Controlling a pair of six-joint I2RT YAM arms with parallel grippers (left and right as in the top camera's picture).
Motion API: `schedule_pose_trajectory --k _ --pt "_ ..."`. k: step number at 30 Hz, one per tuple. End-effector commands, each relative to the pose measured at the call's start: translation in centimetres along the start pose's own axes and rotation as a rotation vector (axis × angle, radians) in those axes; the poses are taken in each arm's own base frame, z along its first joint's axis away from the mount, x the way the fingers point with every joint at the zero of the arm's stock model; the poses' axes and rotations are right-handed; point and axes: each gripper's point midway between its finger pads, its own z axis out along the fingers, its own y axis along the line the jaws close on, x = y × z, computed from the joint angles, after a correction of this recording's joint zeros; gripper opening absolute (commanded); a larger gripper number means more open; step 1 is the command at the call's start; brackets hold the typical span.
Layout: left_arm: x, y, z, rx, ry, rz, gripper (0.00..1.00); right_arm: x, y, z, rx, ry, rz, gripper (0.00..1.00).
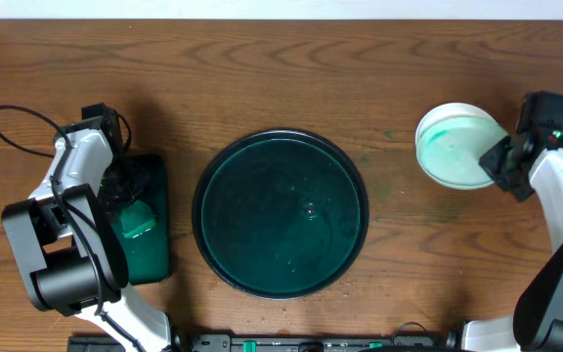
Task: Clean dirty plates on tray and stack at the side
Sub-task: 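Carry the plate right and set it on the stacked plates, then adjust the plate on the stack and release with the right gripper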
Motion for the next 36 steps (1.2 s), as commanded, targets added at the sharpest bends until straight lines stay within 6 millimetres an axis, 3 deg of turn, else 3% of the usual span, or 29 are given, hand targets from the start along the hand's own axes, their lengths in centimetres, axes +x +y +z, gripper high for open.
schedule_pose_trajectory --k 1,5,12,15,19,23,25,26,28,29,30,36 --pt "0.2 0.3 0.4 -0.012 0.017 -0.011 0.76 0.2 -0.5 0.3 0.001 -0.013 0.051 0.02" --pt "0.2 0.3 0.4 -0.012 0.018 -0.011 0.76 0.0 -1.4 0.8 0.045 -0.047 0.138 0.01" --pt "0.4 0.5 0.4 -0.017 0.026 -0.009 0.76 -0.4 -1.0 1.2 0.020 -0.073 0.190 0.03" --pt "0.4 0.5 0.4 -0.017 0.026 -0.009 0.76 -0.6 -0.7 1.1 0.001 -0.082 0.192 0.46" --pt "0.4 0.4 0.4 -0.017 0.024 -0.009 0.76 -0.8 -0.1 1.1 -0.022 -0.083 0.177 0.50" --pt "0.4 0.4 0.4 -0.016 0.023 -0.010 0.76 -1.3 1.8 1.0 -0.113 -0.087 0.097 0.55" --pt "0.4 0.4 0.4 -0.016 0.023 -0.010 0.76 -1.6 2.3 0.9 -0.137 -0.097 0.083 0.53" --pt "0.4 0.4 0.4 -0.016 0.023 -0.010 0.76 -1.7 2.5 0.8 -0.147 -0.100 0.075 0.45" --pt "0.4 0.4 0.4 -0.016 0.023 -0.010 0.76 -1.7 2.6 0.8 -0.151 -0.103 0.068 0.15" --pt "0.4 0.4 0.4 -0.016 0.022 -0.010 0.76 -1.7 2.5 0.8 -0.148 -0.104 0.064 0.05" --pt "0.4 0.4 0.4 -0.015 0.022 -0.010 0.76 -1.7 2.4 1.1 -0.138 -0.105 0.061 0.01" --pt "0.4 0.4 0.4 -0.017 0.024 -0.009 0.76 -0.9 2.6 4.0 -0.113 -0.054 0.031 0.01"
